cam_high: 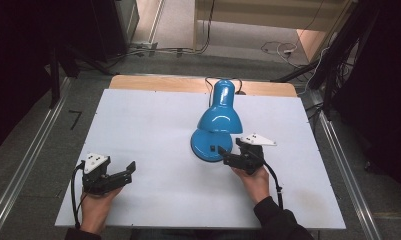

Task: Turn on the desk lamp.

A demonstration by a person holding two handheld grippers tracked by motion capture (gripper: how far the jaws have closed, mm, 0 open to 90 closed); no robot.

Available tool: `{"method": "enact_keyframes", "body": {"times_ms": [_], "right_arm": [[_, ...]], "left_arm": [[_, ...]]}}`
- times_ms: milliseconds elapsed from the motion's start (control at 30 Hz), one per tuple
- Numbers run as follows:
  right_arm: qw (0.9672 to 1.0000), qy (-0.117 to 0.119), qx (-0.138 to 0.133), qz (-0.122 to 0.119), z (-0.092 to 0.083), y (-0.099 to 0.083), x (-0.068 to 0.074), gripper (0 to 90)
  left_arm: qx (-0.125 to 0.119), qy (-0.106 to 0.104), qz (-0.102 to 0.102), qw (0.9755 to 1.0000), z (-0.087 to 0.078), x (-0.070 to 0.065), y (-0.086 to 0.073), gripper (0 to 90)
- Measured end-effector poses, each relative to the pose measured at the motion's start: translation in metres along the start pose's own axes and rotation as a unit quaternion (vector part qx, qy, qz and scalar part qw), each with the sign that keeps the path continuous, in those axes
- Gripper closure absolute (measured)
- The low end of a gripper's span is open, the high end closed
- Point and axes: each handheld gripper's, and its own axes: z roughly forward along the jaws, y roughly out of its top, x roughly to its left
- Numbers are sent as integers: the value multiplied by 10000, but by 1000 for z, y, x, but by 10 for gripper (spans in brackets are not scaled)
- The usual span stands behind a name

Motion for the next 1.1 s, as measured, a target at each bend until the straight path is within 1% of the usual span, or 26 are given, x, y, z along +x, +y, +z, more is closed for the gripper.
{"method": "enact_keyframes", "body": {"times_ms": [67, 133, 200, 267, 367, 400, 467, 500, 567, 633, 900, 1100], "right_arm": [[10000, 19, -9, -29, 2, 0, 1, 242], [10000, 51, -46, -31, 3, 1, 3, 312], [9999, 66, -105, -48, 3, 2, 5, 422], [9998, 163, -124, -59, 4, 2, 6, 516], [9996, 224, -139, -96, 5, 2, 8, 644], [9995, 223, -139, -151, 5, 2, 9, 702], [9992, 176, -209, -297, 6, 1, 11, 851], [9988, 189, -242, -382, 7, 1, 13, 874], [9982, 195, -230, -526, 9, 0, 16, 875], [9979, 213, -207, -572, 11, 0, 20, 875], [9981, 233, -218, -524, 18, 1, 25, 874], [9986, 211, -211, -439, 21, 0, 24, 875]], "left_arm": [[-4, 2, 0, 10000, 0, 0, 0, 117], [5, -1, 0, 10000, 0, 0, 0, 116], [14, 14, -2, 10000, 0, 0, 0, 116], [14, 32, -7, 10000, -1, 1, 0, 117], [8, 50, -34, 10000, -1, 1, -1, 116], [8, 50, -36, 10000, -1, 2, -1, 117], [12, 48, -38, 10000, -1, 2, -1, 117], [9, 48, -34, 10000, -1, 2, -1, 118], [1, 36, -30, 10000, -1, 1, -1, 124], [12, 43, -32, 10000, -1, 1, -1, 124], [3, 39, -45, 10000, -2, 2, -1, 124], [2, 23, -37, 10000, -2, 2, -1, 124]]}}
